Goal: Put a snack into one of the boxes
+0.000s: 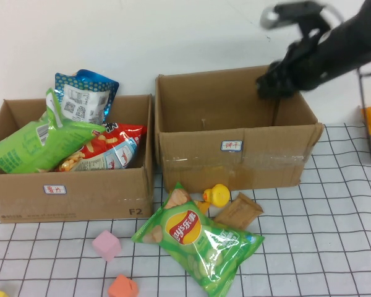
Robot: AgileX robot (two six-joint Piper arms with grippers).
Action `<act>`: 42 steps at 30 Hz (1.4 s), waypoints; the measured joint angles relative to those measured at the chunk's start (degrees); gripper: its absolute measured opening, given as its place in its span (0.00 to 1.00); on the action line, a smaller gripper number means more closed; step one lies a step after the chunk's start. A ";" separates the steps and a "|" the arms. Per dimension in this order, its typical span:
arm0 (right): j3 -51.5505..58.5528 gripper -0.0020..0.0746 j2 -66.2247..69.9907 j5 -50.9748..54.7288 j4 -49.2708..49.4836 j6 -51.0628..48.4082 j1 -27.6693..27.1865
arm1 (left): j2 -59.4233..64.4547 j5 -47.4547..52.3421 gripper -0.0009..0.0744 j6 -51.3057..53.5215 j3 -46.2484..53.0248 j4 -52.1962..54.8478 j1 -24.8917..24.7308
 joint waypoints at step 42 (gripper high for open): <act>64.76 0.03 -90.02 7.67 11.70 -29.46 -0.13 | 0.00 0.00 0.01 0.00 0.00 0.00 0.00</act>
